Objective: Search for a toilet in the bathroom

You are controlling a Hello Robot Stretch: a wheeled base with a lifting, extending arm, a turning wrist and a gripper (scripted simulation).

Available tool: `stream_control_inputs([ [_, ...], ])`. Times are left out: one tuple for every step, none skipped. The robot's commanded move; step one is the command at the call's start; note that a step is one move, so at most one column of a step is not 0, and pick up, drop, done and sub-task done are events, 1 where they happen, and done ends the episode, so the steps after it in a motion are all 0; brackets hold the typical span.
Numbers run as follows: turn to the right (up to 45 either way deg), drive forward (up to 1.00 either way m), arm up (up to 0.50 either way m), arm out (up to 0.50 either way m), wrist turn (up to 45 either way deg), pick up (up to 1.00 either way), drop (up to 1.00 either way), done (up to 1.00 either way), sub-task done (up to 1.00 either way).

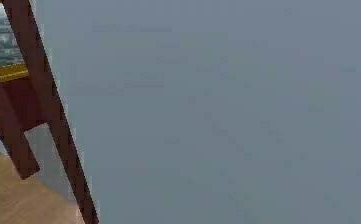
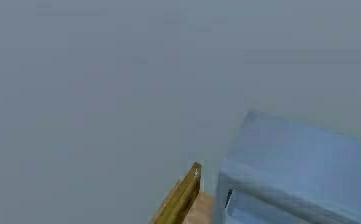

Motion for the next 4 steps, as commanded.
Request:
stream_control_inputs([
  [-45.0, 0.0, 0.0, 0.0, 0.0, 0.0, 0.0, 0.0, 0.0],
  [-6.0, 0.0, 0.0, 0.0, 0.0, 0.0, 0.0, 0.0, 0.0],
  [0.0, 1.0, 0.0, 0.0, 0.0, 0.0, 0.0, 0.0, 0.0],
  [-9.0, 0.0, 0.0, 0.0, 0.0, 0.0, 0.0, 0.0, 0.0],
])
